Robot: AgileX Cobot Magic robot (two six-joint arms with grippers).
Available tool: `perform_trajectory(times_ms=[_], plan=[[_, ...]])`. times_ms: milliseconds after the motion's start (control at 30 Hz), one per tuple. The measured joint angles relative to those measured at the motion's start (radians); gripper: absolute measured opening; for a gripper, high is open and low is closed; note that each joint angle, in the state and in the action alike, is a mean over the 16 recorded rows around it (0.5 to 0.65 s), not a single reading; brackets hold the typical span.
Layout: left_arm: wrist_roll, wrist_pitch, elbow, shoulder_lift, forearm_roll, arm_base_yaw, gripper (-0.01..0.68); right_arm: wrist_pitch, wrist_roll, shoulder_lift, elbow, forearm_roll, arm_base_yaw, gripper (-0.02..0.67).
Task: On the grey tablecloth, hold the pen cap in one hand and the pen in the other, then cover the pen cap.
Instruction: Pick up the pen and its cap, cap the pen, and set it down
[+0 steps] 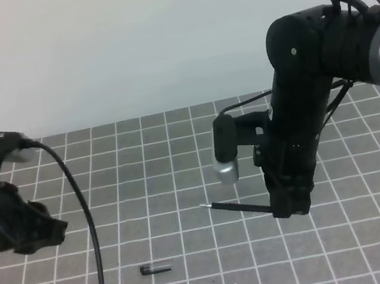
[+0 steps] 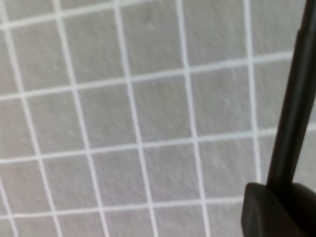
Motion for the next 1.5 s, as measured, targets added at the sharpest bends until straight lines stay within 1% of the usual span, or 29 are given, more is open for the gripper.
perform_trajectory(times_ms=[100,167,267,333,433,600,700,833,1133,1500], plan=[[0.105,-0.009,-0.023,0.067,0.004,-0.026,0.246,0.011,0.019,0.0,0.0,-0.032,0.0,-0.003],[0.193,-0.016,-0.034,0.104,0.015,-0.055,0.298,0.017,0.032,0.0,0.0,-0.051,0.0,-0.003],[0.329,-0.03,-0.046,0.148,0.055,-0.116,0.365,0.025,0.053,0.0,0.0,-0.075,0.0,-0.003],[0.417,-0.042,-0.05,0.171,0.096,-0.163,0.398,0.029,0.062,0.0,0.0,-0.086,0.0,-0.003],[0.542,-0.063,-0.053,0.204,0.163,-0.238,0.424,0.033,0.07,0.0,0.0,-0.095,0.0,-0.004],[0.682,-0.104,-0.054,0.256,0.275,-0.345,0.427,0.03,0.08,0.0,0.0,-0.101,0.0,-0.004],[0.706,-0.127,-0.055,0.289,0.329,-0.384,0.426,0.023,0.085,0.001,0.0,-0.104,0.0,-0.004],[0.708,-0.147,-0.055,0.336,0.354,-0.405,0.425,0.012,0.088,0.006,0.0,-0.105,0.0,-0.004],[0.661,-0.161,-0.056,0.411,0.349,-0.409,0.421,-0.009,0.088,0.039,0.0,-0.09,0.0,-0.004],[0.581,-0.218,-0.057,0.44,0.384,-0.409,0.409,-0.011,0.088,0.083,0.0,-0.068,0.0,-0.004]])
